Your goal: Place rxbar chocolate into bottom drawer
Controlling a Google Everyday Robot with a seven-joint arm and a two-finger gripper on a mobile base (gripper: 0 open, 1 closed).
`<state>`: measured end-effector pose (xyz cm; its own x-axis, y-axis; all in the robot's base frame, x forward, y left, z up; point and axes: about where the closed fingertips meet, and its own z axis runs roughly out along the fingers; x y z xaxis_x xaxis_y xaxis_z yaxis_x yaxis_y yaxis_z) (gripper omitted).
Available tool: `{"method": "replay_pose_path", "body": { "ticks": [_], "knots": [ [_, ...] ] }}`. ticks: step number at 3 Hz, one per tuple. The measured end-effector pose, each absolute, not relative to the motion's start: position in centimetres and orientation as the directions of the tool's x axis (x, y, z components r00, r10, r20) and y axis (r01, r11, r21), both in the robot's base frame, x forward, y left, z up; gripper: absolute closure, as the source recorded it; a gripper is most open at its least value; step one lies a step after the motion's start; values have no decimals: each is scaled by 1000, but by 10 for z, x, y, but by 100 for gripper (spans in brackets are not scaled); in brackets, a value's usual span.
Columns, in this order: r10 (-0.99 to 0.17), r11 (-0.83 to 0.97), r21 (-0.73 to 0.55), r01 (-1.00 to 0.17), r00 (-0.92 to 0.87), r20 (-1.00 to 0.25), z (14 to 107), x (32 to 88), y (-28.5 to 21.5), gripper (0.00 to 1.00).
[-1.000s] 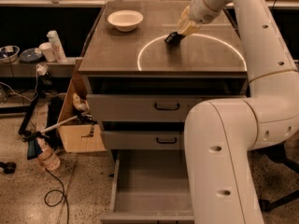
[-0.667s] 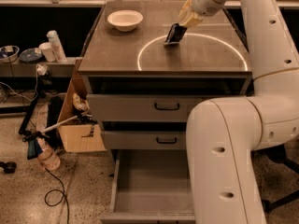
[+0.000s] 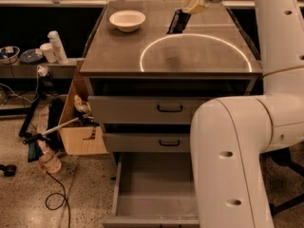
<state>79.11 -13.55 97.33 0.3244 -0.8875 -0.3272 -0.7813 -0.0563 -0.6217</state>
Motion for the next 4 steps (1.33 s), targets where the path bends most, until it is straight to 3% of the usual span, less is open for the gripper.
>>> {"method": "replay_pose_path", "body": {
  "ticks": [4],
  "knots": [
    [-852,-86,-689,-719,412,-323,1017,773,-133,100]
  ]
}}
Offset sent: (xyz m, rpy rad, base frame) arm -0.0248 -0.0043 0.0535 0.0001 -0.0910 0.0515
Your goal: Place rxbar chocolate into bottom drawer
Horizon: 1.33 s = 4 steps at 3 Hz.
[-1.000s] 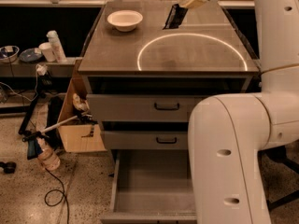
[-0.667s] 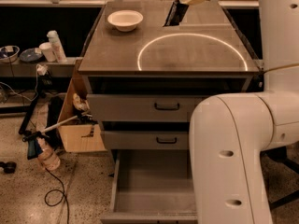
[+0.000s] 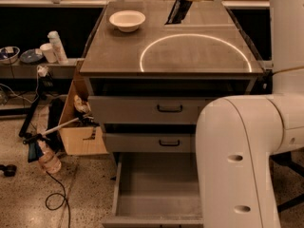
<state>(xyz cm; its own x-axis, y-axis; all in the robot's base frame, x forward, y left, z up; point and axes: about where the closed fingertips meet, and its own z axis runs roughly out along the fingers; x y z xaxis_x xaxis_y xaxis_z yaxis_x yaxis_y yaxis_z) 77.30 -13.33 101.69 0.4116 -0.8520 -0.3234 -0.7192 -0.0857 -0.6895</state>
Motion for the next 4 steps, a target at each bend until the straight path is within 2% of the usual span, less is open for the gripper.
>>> {"method": "replay_pose_path", "body": {
  "ticks": [2,3,4],
  "knots": [
    [-903,-58,-697,-714,335,-268,1026,755,-198,100],
    [-908,-49,-700,-712,324,-266,1033,747,-208,100],
    [-886,-33,-701,-712,346,-310,1038,737,-195,100]
  ]
}}
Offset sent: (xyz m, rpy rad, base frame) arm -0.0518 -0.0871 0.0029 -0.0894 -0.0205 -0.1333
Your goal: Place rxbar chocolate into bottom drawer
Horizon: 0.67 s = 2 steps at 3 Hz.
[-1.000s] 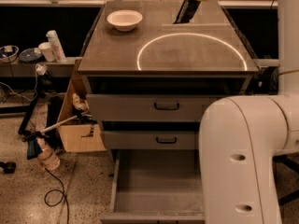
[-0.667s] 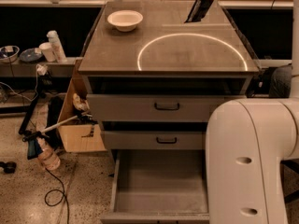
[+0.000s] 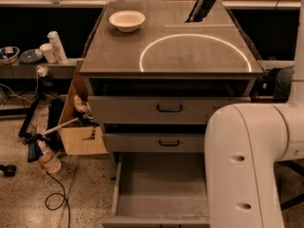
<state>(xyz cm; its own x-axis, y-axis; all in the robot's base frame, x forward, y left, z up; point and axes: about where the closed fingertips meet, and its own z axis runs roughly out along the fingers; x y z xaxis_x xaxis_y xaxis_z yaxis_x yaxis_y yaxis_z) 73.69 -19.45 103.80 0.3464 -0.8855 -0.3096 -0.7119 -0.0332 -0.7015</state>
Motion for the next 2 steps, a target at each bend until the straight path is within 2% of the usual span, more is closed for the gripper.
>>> {"method": "replay_pose_path", "body": {
  "ticks": [2],
  "knots": [
    [-835,23,-717,-697,381,-397,1029,724,-157,100]
  ]
}}
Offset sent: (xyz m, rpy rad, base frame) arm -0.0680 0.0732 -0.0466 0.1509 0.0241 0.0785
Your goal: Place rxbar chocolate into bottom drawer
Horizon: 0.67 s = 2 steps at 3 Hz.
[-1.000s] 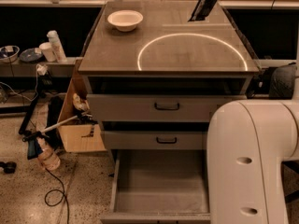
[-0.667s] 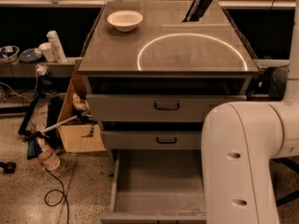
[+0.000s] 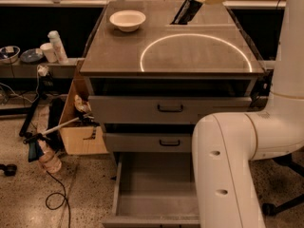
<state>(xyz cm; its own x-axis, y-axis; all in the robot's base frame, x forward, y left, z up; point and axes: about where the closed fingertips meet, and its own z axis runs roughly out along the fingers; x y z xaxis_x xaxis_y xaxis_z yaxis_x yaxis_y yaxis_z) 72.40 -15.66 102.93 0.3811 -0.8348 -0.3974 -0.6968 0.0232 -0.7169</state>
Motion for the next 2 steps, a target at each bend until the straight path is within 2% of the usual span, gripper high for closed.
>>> {"method": "replay_pose_path", "body": {
  "ticks": [2],
  "knots": [
    [-797,71,-756,-651,418,-435,1032,718,-131,100]
  ]
}}
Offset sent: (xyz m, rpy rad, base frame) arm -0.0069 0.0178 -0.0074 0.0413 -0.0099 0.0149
